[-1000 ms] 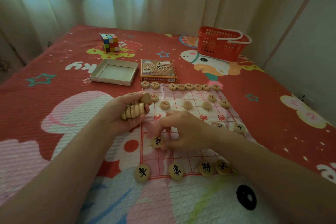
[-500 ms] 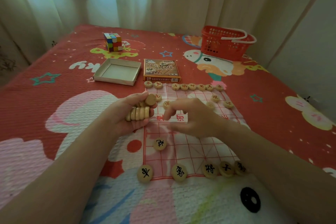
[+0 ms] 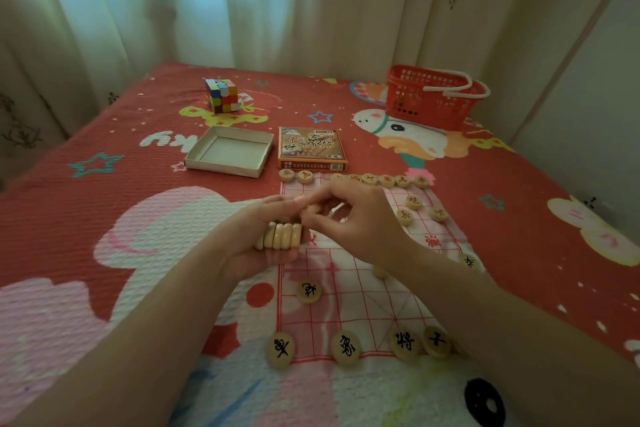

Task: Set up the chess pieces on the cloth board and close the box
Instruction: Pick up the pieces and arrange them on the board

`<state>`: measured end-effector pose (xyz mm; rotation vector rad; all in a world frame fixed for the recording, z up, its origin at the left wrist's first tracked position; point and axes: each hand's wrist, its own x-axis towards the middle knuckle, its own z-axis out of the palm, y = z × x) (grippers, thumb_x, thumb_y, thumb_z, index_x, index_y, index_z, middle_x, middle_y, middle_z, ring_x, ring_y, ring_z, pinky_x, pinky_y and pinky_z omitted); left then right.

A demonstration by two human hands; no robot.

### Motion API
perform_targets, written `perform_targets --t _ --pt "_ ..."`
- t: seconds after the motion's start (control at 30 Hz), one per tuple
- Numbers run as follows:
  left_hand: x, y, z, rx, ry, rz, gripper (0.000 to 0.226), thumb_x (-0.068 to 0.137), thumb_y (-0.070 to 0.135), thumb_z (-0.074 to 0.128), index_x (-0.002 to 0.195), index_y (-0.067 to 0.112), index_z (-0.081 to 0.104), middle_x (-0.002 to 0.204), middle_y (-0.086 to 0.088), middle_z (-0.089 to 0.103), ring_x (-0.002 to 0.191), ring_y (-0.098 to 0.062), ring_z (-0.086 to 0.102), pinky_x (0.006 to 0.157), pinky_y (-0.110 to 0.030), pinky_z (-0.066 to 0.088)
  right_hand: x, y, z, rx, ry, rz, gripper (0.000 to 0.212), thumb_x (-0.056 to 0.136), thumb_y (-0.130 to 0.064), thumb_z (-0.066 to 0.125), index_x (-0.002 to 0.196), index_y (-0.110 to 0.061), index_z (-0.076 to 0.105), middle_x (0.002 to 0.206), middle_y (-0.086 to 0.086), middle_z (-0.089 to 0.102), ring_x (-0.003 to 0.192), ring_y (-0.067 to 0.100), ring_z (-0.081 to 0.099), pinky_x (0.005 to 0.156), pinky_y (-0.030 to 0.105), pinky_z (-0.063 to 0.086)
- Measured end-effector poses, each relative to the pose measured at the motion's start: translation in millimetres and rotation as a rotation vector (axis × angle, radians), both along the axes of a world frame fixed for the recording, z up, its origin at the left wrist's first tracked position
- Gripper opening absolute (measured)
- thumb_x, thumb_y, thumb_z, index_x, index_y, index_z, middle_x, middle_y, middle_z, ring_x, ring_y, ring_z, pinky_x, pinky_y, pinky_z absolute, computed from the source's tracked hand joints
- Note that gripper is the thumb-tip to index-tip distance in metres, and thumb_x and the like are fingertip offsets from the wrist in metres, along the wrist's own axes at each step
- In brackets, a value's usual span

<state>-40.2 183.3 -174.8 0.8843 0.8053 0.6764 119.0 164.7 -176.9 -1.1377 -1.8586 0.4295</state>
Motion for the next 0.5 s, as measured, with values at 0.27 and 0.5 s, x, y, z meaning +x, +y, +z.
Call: perform_targets --t 0.27,0.5 --pt "1.3 3.9 2.4 -0.016 -0.095 0.058 0.015 0.082 0.000 0.051 0.090 0.011 0.059 0.066 -0.007 0.063 0.050 -0.012 0.060 0.038 -0.019 0.046 3.6 0.6 2.8 -0.101 0.179 0.085 0.047 0.068 -0.002 0.069 0.103 -0.026 0.049 0.094 0.001 0.064 0.089 0.016 0.066 0.082 0.030 0.055" --pt "4.2 2.9 1.5 0.070 -0.022 0.129 0.024 0.080 -0.007 0.056 0.083 0.016 0.060 0.065 -0.008 0.063 0.052 -0.017 0.062 0.039 -0.025 0.049 5.3 -0.3 3.7 -0.078 0.096 0.112 0.053 0.067 -0.003 0.070 0.112 -0.022 0.048 0.090 -0.004 0.061 0.090 0.014 0.062 0.086 0.030 0.053"
